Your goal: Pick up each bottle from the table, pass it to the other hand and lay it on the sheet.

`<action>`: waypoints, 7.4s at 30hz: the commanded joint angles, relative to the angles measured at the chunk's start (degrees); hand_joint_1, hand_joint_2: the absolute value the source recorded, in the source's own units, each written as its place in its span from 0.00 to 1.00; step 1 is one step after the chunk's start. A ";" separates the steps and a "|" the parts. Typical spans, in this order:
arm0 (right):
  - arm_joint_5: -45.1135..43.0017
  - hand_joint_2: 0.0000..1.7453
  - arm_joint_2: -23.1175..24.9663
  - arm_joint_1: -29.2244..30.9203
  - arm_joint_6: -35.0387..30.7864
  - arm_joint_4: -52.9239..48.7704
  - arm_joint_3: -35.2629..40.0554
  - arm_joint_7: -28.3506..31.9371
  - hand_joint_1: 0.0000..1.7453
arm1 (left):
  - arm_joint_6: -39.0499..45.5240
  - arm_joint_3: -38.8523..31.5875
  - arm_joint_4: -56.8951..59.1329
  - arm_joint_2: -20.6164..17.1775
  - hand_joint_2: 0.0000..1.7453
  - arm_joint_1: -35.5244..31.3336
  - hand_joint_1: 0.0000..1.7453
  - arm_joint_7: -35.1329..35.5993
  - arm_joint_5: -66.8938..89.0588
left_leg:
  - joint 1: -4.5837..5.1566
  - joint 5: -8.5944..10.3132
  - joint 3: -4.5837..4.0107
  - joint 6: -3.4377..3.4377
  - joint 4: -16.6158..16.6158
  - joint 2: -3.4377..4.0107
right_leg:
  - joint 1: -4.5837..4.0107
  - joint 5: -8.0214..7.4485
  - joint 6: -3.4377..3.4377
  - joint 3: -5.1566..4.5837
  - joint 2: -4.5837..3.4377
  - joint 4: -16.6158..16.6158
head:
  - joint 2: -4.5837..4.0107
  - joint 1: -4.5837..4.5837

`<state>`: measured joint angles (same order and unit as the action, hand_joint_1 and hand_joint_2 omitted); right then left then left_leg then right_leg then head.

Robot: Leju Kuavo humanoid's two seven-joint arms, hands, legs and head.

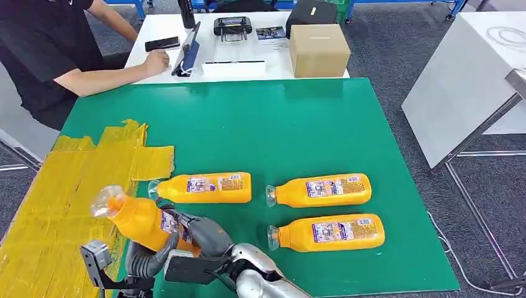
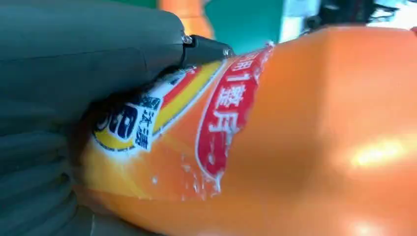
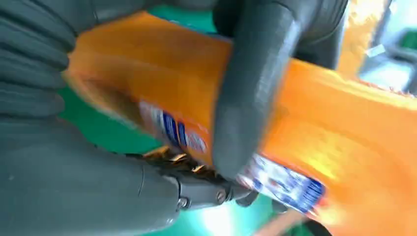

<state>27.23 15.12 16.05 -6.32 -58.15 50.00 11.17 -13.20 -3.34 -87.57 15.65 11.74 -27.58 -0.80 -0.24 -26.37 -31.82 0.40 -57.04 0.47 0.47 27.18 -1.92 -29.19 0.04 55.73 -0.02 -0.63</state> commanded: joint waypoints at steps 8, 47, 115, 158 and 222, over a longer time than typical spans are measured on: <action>2.38 0.00 -10.64 0.71 1.30 -21.91 -15.57 -2.80 0.00 | 17.44 -6.35 -13.62 -3.81 1.00 -3.42 1.00 -3.20 21.32 | -0.03 0.07 0.01 0.07 -0.05 -0.21 | -0.05 -0.03 0.00 0.09 0.17 -0.02 | 0.00 0.02; -0.67 1.00 -14.00 11.59 8.07 -10.96 -14.71 -5.43 0.00 | 39.31 -2.98 14.03 -19.25 1.00 -7.52 1.00 6.91 76.70 | -0.04 0.13 0.14 0.04 0.09 -0.09 | -0.07 -0.09 0.04 0.16 0.06 -0.11 | 0.00 0.02; -4.85 1.00 -7.99 23.03 12.57 15.89 -7.13 -6.85 0.00 | 18.86 -12.18 9.67 -19.68 0.00 -11.68 0.00 -12.32 41.31 | -0.03 0.28 0.09 -0.06 -0.02 -0.30 | -0.04 -0.05 0.00 0.09 0.25 0.21 | 0.00 0.02; 4.93 1.00 1.32 30.74 12.50 33.73 1.61 -12.17 0.00 | -9.21 -15.12 7.67 -11.69 0.00 -17.96 0.00 -10.68 9.53 | -0.06 0.25 -0.07 -0.08 -0.08 -0.28 | -0.07 -0.05 0.02 -0.08 0.19 0.25 | 0.00 0.02; 7.40 1.00 -5.29 9.89 -3.09 -1.84 -21.34 -4.67 1.00 | -16.11 -18.06 -3.36 -2.03 1.00 -8.73 0.00 0.96 -15.25 | -0.08 0.18 0.14 -0.03 0.01 -0.33 | -0.09 -0.02 0.01 0.22 0.28 -0.01 | 0.00 0.02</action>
<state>35.45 12.26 32.90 -7.32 -46.43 32.67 4.64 -29.88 -22.51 -91.56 11.65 3.02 -31.28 -13.29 -0.24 -26.20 -31.71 0.37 -57.07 0.39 0.47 27.14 -1.93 -29.12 0.10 55.85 -0.02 -0.61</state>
